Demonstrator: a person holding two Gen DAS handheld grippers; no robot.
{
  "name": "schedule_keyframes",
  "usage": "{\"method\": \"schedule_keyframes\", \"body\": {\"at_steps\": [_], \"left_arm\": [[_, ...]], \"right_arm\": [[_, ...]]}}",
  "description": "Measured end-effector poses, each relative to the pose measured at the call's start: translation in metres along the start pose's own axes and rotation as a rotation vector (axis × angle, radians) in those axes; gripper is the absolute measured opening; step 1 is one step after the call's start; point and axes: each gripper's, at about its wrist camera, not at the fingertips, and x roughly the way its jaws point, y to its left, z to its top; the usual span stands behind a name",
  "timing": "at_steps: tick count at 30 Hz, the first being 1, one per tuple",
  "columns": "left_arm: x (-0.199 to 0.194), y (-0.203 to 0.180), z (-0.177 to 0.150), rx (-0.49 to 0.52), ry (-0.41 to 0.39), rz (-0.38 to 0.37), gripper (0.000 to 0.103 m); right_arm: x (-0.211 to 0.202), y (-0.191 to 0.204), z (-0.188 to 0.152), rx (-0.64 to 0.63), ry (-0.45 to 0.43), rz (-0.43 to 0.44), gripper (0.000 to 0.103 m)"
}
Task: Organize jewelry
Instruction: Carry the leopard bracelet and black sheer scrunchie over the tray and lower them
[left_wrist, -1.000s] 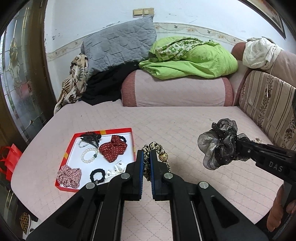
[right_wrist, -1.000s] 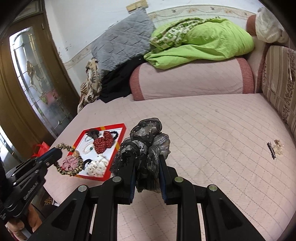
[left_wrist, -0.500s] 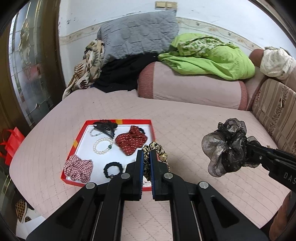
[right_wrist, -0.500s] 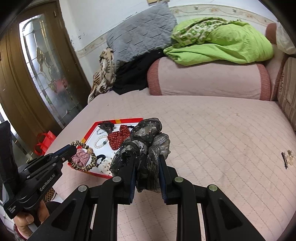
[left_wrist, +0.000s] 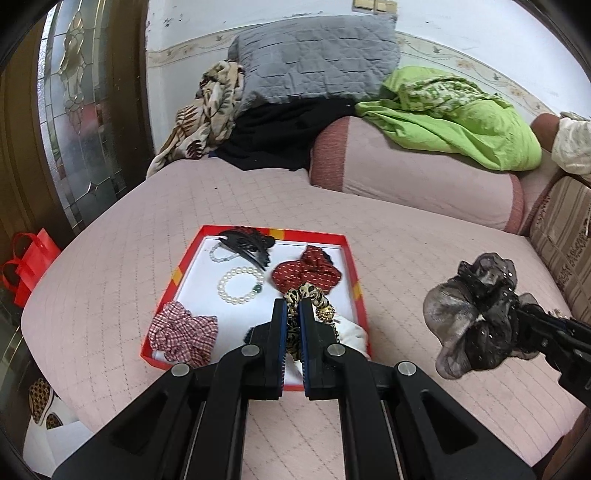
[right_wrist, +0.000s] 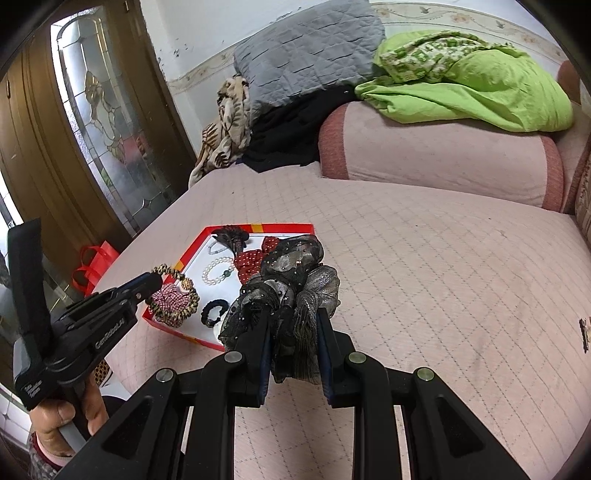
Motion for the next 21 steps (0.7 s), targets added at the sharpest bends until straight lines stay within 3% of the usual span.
{"method": "schedule_keyframes", "body": {"at_steps": [14,21], "left_arm": [[0.05,0.04,0.034,0.017,0.006,0.083,0.006],[0.079,0.066,0.058,-0.019,0.019,0.074,0.006]], "right_arm": [[0.048,0.04,0.012,-0.067,0.052,0.033,0.024],[0.073,0.051,0.019,-0.068,0.074,0.055,0.024]]}}
